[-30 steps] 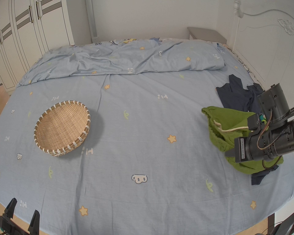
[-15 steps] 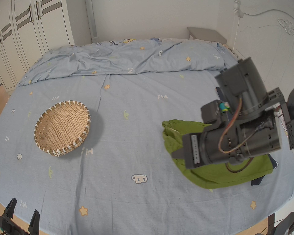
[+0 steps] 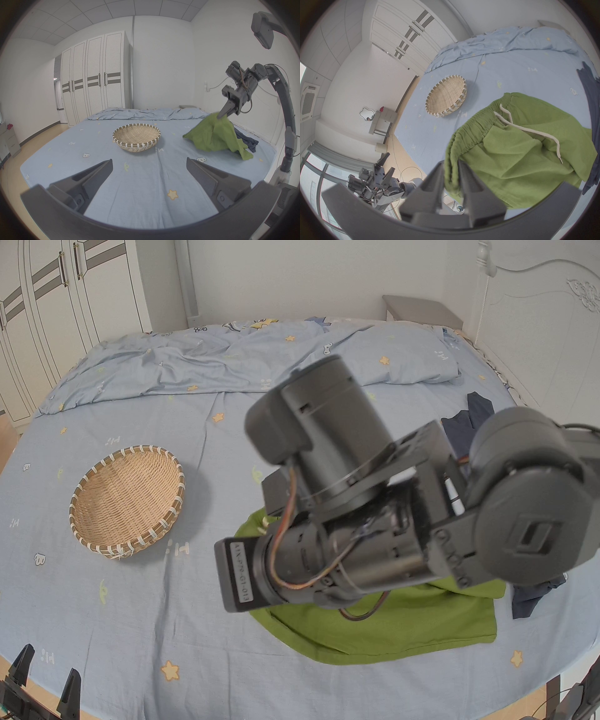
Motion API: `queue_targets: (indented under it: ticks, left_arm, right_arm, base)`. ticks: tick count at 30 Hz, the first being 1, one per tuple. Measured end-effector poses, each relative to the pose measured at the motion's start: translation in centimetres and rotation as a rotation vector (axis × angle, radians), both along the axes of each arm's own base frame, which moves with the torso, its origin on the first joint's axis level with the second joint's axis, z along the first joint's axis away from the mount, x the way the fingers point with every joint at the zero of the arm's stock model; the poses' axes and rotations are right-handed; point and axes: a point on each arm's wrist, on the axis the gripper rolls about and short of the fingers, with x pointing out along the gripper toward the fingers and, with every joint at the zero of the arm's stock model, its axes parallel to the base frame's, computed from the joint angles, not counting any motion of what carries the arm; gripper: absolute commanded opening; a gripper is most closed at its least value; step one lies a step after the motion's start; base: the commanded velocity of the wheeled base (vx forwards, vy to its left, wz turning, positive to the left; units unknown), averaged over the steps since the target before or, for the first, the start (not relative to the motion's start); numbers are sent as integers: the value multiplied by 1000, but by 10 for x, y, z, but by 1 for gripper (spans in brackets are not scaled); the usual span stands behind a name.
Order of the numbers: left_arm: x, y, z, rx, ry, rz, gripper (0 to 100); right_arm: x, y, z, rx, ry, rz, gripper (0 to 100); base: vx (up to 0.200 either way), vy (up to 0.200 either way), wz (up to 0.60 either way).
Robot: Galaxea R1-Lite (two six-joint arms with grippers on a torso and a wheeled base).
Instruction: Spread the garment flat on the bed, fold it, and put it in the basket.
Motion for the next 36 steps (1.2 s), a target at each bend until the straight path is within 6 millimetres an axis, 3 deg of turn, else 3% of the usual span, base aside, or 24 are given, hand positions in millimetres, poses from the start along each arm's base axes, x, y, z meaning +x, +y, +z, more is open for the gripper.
queue_targets:
  ticks: [9,14,17,21,28,36]
  left_arm:
    - [0,0,0,0,0,-1,100]
    - [0,0,0,0,0,-1,100]
    - [0,0,0,1,0,-1,100]
    - [0,0,0,2,0,0,100]
    - [0,0,0,10,-1,-3,100]
    - [0,0,1,47,-8,-4,100]
  right_arm:
    - [9,18,-38,-104,43,13,100]
    - [11,11,-52,-171,80,3,100]
    - [13,-1,-49,-178,89,-17,100]
    - [14,-34,-37,-163,106,-56,100]
    - [4,-125,-25,-94,163,-148,100]
    - [-44,-221,-33,30,150,-269,100]
  base:
    - [0,0,0]
    - [0,0,0]
    - [0,0,0]
    - [0,0,0]
    - [0,0,0]
    - [0,0,0]
